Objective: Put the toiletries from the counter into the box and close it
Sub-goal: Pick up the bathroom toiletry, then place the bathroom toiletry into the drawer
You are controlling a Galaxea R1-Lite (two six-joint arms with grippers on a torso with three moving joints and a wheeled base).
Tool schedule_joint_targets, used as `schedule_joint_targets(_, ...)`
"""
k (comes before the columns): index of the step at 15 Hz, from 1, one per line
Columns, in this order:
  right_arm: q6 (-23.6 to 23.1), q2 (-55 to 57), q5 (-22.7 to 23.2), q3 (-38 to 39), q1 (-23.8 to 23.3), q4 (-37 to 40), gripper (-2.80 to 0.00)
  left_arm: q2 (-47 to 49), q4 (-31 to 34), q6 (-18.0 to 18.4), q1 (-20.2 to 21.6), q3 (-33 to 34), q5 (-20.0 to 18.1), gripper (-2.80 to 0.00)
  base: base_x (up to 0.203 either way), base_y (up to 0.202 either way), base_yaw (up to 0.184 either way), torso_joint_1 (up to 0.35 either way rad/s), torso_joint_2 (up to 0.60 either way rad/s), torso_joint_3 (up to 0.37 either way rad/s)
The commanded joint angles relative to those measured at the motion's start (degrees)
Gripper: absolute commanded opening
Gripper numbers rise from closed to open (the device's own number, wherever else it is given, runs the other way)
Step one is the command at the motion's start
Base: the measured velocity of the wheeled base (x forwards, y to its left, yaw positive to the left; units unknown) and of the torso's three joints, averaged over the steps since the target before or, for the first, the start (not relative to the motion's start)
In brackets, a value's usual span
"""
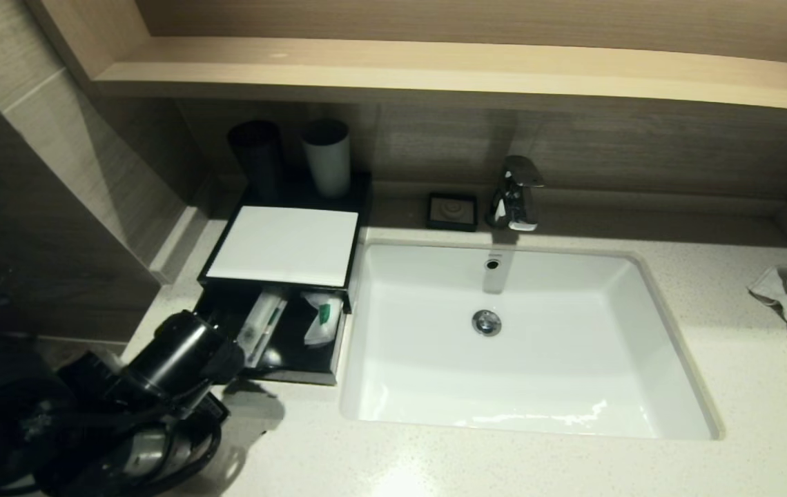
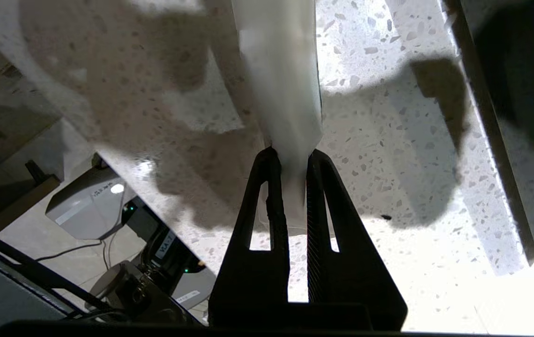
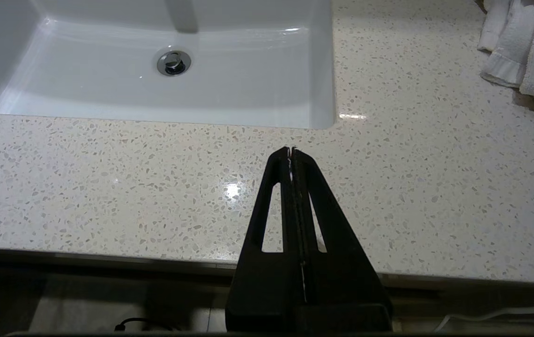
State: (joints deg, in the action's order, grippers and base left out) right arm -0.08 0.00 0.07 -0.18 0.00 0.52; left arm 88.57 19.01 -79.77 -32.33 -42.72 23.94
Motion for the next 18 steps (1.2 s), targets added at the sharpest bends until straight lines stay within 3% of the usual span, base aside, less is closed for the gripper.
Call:
schedule_joint_targets(1, -0.01, 0.0, 0.01, 0.01, 0.0, 0.0, -2.8, -5.4, 0.79, 0.51, 0.05, 1.58, 0.41, -2.8, 0.0, 0.0, 0.0, 0.0, 0.0, 0.0)
schedule_joint_targets(4, -0.01, 0.0, 0.01, 0.01, 0.0, 0.0, -2.8, -10.61, 1.72, 3.57, 0.57, 3.51, 0.51, -2.8, 0.0, 0.0, 0.0, 0.0, 0.0, 0.0)
schedule_joint_targets(6, -0.01, 0.0, 0.01, 0.01, 0.0, 0.0, -2.8, -15.85, 4.12, 8.15, 0.82, 3.43, 0.56, -2.8, 0.0, 0.0, 0.0, 0.0, 0.0, 0.0)
schedule_joint_targets(8, -0.01, 0.0, 0.01, 0.01, -0.08, 0.0, -2.8, -20.13, 7.38, 17.68, 1.09, 2.02, 0.58, -2.8, 0.0, 0.0, 0.0, 0.0, 0.0, 0.0)
schedule_joint_targets(12, -0.01, 0.0, 0.01, 0.01, 0.0, 0.0, -2.8, -20.96, 12.84, 31.4, 3.81, -2.9, 0.58, -2.8, 0.0, 0.0, 0.0, 0.0, 0.0, 0.0)
schedule_joint_targets(18, -0.01, 0.0, 0.01, 0.01, -0.03, 0.0, -2.8, -22.88, 19.09, 51.34, 4.2, -4.45, 0.19, -2.8, 0.0, 0.0, 0.0, 0.0, 0.0, 0.0)
